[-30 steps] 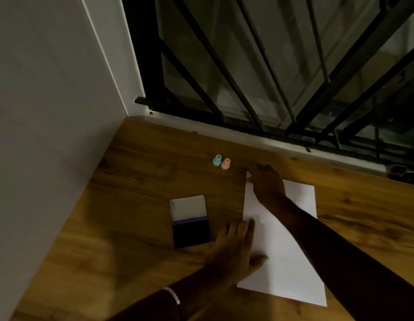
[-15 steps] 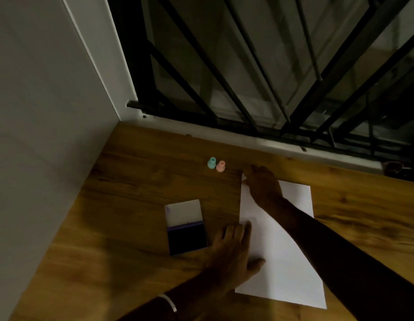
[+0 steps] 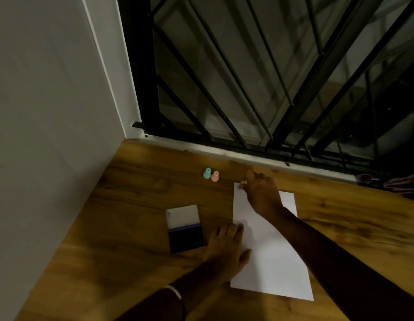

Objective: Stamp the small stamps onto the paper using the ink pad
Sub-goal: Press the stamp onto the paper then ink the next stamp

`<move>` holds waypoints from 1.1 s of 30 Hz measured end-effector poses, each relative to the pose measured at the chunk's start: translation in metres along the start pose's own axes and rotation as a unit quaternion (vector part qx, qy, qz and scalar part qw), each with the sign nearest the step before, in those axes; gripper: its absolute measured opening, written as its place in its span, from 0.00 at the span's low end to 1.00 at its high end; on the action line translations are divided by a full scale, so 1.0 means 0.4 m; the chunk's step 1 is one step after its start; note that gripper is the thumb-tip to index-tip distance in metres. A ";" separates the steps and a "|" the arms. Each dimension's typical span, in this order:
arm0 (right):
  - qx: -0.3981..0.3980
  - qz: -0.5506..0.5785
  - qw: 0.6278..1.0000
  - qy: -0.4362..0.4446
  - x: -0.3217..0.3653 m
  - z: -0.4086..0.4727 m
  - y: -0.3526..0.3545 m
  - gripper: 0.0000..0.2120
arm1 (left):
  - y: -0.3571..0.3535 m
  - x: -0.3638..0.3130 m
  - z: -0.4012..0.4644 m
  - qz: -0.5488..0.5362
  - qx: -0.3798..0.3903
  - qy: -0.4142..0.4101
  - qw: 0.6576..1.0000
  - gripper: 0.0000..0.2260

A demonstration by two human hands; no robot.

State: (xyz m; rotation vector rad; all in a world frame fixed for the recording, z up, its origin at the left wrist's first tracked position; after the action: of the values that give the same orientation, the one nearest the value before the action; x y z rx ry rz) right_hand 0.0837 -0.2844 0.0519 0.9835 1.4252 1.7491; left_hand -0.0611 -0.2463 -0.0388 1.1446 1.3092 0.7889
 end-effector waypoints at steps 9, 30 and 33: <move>0.018 0.014 1.000 0.013 0.137 -0.135 0.004 0.15 | 0.098 0.120 -0.046 -0.345 -0.057 0.144 0.926 0.14; -0.012 0.060 0.990 0.129 0.323 -0.235 -0.034 0.10 | 0.066 0.192 -0.095 -0.847 -0.034 0.294 0.441 0.24; 0.003 0.063 0.989 0.132 0.337 -0.237 -0.044 0.12 | 0.069 0.191 -0.093 -0.854 -0.030 0.286 0.434 0.25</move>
State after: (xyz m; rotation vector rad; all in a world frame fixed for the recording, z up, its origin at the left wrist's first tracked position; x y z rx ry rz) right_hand -0.0646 -0.2110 0.0423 0.8853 1.5589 2.0300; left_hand -0.0818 -0.1597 -0.0331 -0.9623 2.0688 -0.4830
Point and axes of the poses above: each hand's wrist, its own z-axis towards the middle knuckle, its own y-axis out of the back of the hand, x = y × z, the point moved 8 cm from there along z, towards the middle knuckle, and after that the axes turned 2 degrees about x, right-handed, at the moved point
